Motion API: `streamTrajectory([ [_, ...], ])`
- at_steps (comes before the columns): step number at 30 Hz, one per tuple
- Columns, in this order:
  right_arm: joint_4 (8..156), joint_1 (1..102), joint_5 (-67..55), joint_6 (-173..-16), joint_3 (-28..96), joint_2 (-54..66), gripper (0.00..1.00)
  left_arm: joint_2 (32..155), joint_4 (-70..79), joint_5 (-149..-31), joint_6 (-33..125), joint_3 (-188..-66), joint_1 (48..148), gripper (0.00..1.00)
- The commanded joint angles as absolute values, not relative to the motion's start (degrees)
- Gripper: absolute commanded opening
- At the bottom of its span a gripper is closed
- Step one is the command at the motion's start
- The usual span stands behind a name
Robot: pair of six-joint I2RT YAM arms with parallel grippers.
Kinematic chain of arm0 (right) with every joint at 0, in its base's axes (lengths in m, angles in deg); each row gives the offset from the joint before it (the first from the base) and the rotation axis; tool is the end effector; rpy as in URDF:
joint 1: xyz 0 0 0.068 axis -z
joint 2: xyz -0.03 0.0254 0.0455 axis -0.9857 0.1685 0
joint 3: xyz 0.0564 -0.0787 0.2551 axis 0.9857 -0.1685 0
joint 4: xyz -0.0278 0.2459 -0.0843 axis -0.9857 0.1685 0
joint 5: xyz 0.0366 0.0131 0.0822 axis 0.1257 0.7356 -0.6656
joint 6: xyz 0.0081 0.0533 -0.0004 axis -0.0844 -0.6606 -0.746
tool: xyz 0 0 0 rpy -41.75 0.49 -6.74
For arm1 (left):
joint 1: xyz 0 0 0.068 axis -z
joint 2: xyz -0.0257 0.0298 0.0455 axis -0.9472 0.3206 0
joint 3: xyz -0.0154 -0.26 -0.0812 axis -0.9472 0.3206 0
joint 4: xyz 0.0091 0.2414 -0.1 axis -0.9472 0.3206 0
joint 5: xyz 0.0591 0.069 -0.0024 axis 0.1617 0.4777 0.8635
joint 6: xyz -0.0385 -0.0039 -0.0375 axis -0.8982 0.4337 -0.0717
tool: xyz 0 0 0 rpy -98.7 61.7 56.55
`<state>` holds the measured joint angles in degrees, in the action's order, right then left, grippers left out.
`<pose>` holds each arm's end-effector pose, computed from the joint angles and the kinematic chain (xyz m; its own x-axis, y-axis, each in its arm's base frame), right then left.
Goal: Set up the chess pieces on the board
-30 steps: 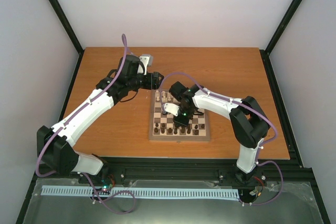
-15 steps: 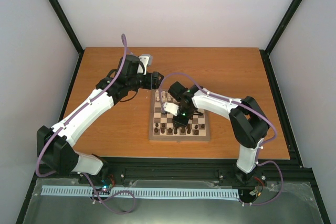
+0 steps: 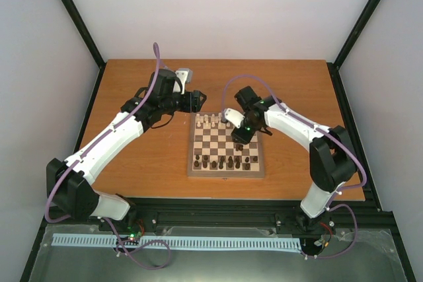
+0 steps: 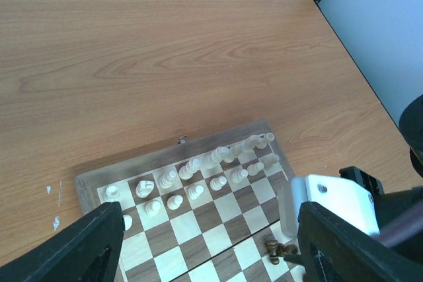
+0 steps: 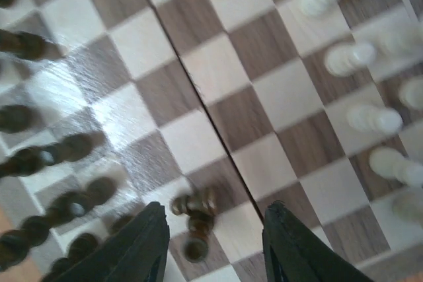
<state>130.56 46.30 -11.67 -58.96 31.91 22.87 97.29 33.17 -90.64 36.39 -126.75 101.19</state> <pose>0.2738 0.1945 0.2250 -0.4117 -0.8380 -0.3582 -0.9053 0.4210 0.0557 0.2683 -0.1605 0.3387 -0.6730 -0.0340 -0.7388 0.3811 0.8402 -0.3858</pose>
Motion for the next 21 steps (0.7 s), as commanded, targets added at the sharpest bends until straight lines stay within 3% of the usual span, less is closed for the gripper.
streamTrajectory([
  [1,129.8,48.7,-9.3,-59.5,29.1,21.9,0.42,96.0,31.8,-91.4,36.1,-128.6,100.8,0.75],
  [12,131.2,49.1,-10.6,-59.3,28.2,24.0,0.45,96.0,31.8,-91.5,36.0,-128.6,100.8,0.75],
  [18,131.5,49.1,-9.5,-59.2,27.8,25.3,0.41,95.9,31.7,-91.7,36.0,-128.7,100.8,0.75],
  [21,131.7,49.1,-9.6,-59.1,27.8,25.9,0.32,95.9,31.7,-91.7,36.1,-128.6,100.8,0.75],
])
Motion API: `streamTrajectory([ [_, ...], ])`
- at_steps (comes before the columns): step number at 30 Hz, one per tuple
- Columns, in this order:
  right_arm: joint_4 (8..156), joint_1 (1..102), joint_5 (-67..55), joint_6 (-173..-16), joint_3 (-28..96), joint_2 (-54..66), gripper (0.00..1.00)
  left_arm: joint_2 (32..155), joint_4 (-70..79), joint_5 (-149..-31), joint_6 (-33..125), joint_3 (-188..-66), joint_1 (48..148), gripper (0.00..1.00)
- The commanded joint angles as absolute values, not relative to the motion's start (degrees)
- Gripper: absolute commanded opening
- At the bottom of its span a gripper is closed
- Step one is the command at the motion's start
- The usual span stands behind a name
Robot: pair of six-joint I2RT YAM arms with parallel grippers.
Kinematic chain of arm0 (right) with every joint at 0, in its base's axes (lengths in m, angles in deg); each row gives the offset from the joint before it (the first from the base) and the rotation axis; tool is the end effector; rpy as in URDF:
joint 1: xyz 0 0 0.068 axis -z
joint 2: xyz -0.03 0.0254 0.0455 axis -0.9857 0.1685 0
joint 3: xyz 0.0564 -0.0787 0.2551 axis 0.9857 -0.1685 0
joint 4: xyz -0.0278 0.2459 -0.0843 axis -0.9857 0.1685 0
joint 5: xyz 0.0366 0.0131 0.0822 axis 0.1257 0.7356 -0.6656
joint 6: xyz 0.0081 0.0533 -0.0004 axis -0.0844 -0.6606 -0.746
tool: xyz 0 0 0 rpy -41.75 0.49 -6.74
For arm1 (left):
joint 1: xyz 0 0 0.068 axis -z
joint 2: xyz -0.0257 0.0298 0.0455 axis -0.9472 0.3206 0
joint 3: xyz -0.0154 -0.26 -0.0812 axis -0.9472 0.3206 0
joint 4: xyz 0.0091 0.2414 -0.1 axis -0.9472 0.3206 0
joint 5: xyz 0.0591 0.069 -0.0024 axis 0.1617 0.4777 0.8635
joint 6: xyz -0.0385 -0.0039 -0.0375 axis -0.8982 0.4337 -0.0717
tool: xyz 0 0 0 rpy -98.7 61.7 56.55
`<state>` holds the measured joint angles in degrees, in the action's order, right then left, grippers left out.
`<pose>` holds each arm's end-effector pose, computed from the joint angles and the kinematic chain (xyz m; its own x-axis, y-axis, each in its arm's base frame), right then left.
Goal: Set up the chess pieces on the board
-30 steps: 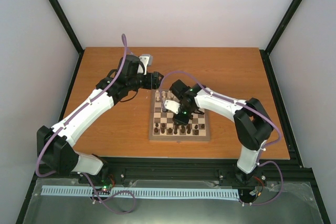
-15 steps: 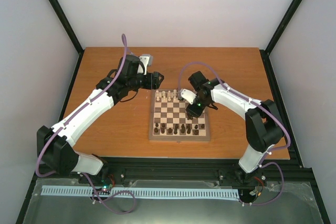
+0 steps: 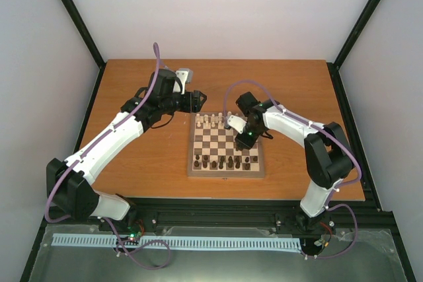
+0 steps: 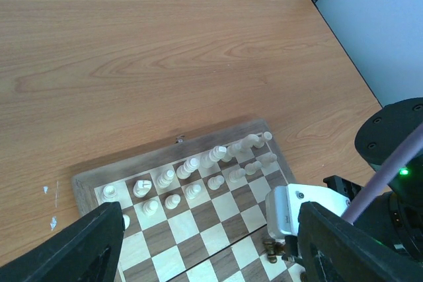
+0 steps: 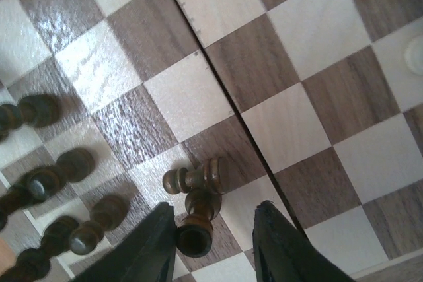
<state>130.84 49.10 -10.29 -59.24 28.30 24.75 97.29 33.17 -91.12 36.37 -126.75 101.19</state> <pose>0.2769 0.1762 0.1974 -0.4843 -0.8343 -0.2635 -0.8733 0.4791 0.0882 0.2682 -0.1607 0.3388 -0.6751 -0.0326 -0.7370 0.3858 0.8360 -0.3903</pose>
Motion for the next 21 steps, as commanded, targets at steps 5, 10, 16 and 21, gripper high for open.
streamTrajectory([
  [5,131.8,49.1,-9.6,-59.0,27.5,25.2,0.18,96.1,31.7,-91.7,36.0,-128.6,100.8,0.75],
  [10,132.1,49.2,-9.8,-59.0,27.4,23.4,0.13,96.2,31.7,-91.8,36.1,-128.7,100.8,0.75],
  [16,133.1,49.4,-9.7,-59.0,28.3,19.5,0.12,96.3,31.7,-91.8,35.9,-128.7,100.8,0.75],
  [21,133.3,49.5,-9.9,-59.0,28.4,17.4,0.11,96.4,31.7,-91.9,36.0,-128.7,100.8,0.75],
])
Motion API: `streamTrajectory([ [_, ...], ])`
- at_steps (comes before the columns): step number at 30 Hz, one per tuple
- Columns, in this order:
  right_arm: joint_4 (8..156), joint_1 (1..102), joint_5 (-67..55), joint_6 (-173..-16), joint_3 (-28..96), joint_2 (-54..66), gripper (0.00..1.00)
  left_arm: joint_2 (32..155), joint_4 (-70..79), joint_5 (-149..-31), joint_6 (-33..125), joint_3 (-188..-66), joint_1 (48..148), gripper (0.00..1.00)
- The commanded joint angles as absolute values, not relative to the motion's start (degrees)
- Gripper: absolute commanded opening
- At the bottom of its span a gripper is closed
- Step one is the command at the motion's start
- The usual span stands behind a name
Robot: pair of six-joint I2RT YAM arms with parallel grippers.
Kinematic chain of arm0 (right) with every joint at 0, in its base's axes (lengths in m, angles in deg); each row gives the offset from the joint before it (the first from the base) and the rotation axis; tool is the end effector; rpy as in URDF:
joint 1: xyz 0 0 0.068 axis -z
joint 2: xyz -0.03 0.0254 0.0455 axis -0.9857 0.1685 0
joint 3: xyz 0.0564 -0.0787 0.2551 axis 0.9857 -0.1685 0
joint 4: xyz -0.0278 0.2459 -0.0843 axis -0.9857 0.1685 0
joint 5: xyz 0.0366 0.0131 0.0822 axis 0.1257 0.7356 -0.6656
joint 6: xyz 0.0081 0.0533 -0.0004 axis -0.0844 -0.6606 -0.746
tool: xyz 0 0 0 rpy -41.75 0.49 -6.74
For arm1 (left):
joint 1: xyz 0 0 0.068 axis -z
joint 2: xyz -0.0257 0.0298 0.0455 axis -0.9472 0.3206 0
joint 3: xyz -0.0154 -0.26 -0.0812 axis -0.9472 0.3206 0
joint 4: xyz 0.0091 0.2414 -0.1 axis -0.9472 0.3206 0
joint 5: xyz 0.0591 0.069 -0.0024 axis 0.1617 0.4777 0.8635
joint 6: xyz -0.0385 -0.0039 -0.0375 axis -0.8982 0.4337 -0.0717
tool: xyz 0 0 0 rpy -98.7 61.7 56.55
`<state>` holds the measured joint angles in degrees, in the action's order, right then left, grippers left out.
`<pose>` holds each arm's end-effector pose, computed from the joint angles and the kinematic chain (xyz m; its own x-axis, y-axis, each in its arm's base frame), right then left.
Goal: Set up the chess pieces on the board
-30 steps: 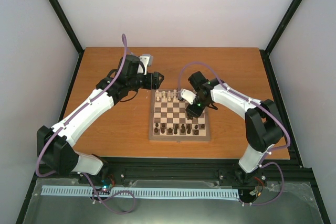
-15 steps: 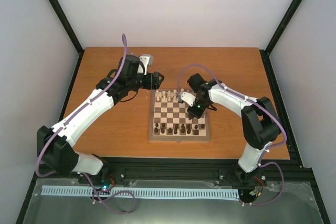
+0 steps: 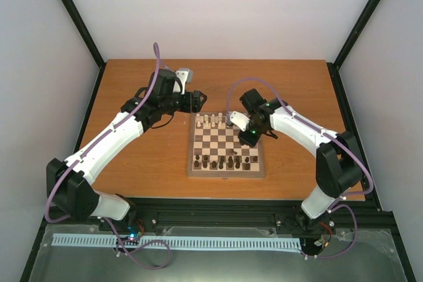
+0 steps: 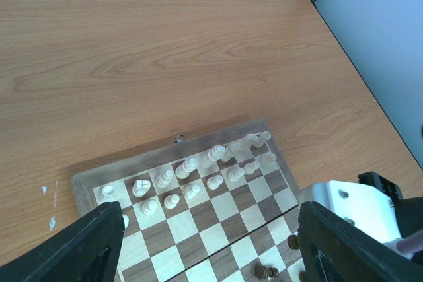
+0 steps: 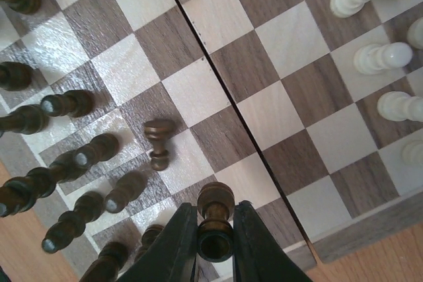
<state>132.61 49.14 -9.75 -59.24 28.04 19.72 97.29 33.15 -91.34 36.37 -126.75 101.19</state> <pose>0.2665 0.1693 0.2219 -0.4725 -0.8275 -0.3032 -0.8756 0.4801 0.0541 0.2681 -0.1608 0.3388 -0.6758 -0.0319 -0.7364 0.3881 0.8339 -0.3923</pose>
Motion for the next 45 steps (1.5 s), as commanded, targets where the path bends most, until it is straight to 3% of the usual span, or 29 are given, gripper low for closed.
streamTrajectory([
  [1,133.4,49.5,-9.9,-59.1,28.4,17.3,0.11,96.4,31.7,-91.9,35.9,-128.7,100.8,0.75],
  [12,136.9,51.5,-7.4,-57.0,27.2,10.9,0.11,96.2,31.8,-92.1,35.8,-128.6,100.8,0.75],
  [23,142.0,51.6,-9.4,-47.6,14.8,0.6,0.11,96.0,31.7,-92.3,35.7,-128.6,100.8,0.75],
  [45,134.8,49.9,-12.2,-48.2,11.0,7.0,0.14,96.4,31.9,-91.8,36.0,-128.7,100.8,0.75],
])
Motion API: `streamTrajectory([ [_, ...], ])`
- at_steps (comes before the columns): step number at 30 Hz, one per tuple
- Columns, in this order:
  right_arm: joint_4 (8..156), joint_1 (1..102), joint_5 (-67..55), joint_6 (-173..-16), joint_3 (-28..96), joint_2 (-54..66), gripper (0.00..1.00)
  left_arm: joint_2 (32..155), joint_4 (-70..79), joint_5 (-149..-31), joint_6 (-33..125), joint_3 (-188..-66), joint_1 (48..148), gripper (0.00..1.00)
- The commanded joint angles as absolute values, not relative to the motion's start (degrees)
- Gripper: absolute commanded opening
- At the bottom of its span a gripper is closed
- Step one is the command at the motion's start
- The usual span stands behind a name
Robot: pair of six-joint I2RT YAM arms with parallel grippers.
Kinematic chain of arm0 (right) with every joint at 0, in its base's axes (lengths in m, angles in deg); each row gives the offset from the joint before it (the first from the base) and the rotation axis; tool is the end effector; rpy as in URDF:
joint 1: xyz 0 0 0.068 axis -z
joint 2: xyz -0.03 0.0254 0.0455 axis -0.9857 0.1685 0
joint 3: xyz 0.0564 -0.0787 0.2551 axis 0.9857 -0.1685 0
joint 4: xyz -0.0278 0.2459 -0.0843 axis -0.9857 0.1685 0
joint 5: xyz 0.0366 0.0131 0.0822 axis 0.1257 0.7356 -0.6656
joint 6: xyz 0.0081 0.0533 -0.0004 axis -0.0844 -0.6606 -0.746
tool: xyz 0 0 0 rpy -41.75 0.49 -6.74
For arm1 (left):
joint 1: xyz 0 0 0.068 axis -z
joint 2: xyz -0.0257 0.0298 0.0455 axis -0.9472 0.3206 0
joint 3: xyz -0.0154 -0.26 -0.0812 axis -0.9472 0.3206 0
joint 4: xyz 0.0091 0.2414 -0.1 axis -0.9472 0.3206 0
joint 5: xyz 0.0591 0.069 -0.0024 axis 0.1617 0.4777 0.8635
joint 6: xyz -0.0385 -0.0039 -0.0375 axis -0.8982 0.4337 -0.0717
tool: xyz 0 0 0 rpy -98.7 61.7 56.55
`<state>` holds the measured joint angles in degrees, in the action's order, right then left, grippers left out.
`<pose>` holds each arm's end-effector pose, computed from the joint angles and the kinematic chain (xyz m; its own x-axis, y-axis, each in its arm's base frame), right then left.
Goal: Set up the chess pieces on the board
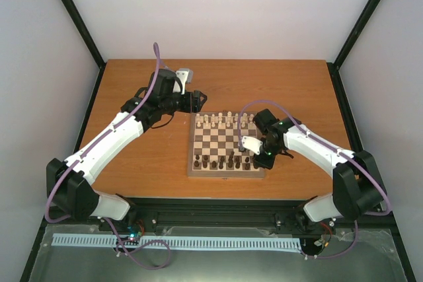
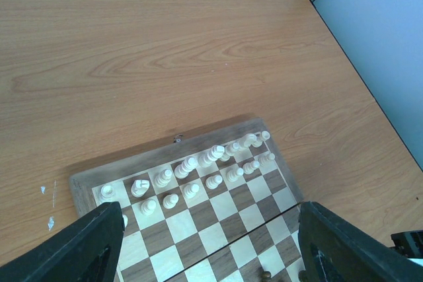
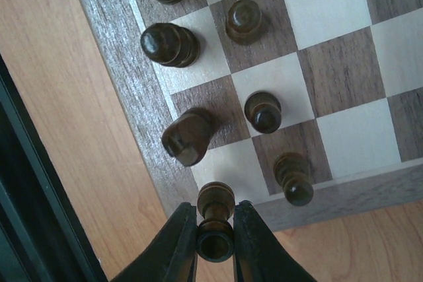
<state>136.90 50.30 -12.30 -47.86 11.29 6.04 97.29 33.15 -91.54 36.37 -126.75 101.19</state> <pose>0.2002 0.1254 0.2043 -0.3381 -0.9097 -0.2410 -0.9408 0.3204 0.1104 0.2680 -0.1609 0.3388 -0.6766 -0.0312 -0.7357 0.3902 0.8321 -0.3941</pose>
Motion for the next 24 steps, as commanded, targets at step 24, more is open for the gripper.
streamTrajectory([
  [24,135.7,49.6,-11.3,-49.4,13.3,6.6,0.40,96.9,32.0,-92.0,36.1,-128.6,100.8,0.75],
])
